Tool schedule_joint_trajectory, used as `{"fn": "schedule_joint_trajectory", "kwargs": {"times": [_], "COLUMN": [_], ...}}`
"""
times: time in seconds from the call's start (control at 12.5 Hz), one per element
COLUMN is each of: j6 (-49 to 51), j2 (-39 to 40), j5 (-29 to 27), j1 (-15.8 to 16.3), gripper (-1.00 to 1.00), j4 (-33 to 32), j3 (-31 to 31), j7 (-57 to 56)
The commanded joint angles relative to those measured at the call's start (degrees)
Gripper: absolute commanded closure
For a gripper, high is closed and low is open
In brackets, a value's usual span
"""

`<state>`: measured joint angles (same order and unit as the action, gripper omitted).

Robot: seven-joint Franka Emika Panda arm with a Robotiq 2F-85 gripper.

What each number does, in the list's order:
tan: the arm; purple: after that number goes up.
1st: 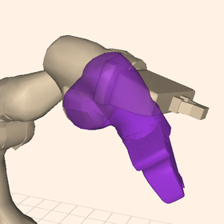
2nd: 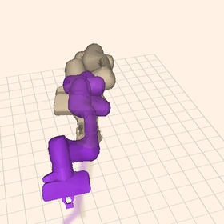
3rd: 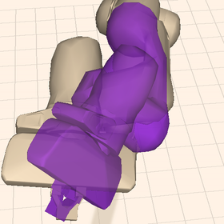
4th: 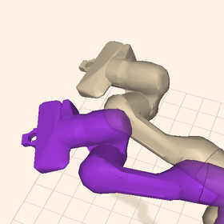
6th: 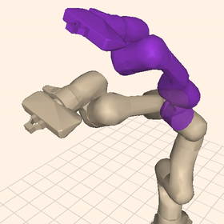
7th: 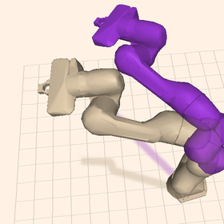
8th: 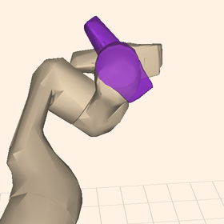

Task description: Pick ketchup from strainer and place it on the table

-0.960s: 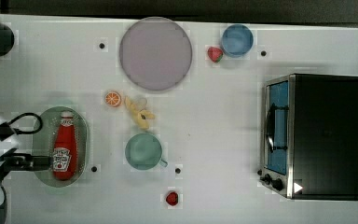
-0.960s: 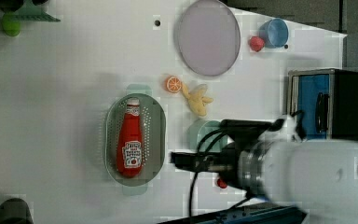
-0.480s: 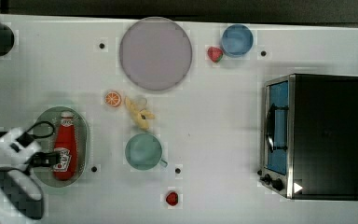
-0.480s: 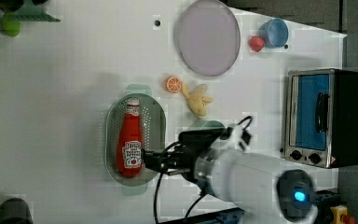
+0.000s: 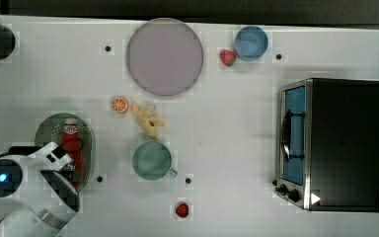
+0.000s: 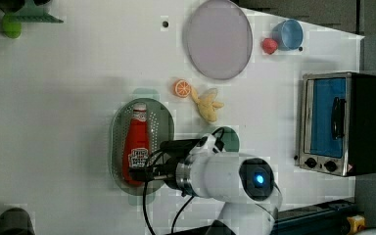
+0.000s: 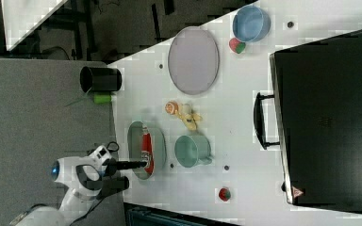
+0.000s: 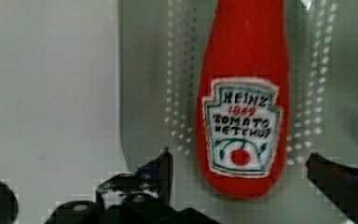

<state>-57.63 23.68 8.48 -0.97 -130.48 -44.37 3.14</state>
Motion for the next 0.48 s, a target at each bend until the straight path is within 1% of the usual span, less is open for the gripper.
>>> {"fn": "schedule_joint_trajectory", "kwargs": {"times": [0.08, 0.32, 0.48], "j6": [-4.23, -6.07, -7.01], "j2": [1.99, 5.42, 6.96], "j5": [4.47, 10.05, 12.29], "j1": [0.42, 1.88, 3.18], "gripper": [-1.00, -1.00, -1.00], "j4": [0.39, 0.65, 1.32], "j3": [0.21, 2.54, 4.39], "j7": [6.91, 11.37, 12.34]}}
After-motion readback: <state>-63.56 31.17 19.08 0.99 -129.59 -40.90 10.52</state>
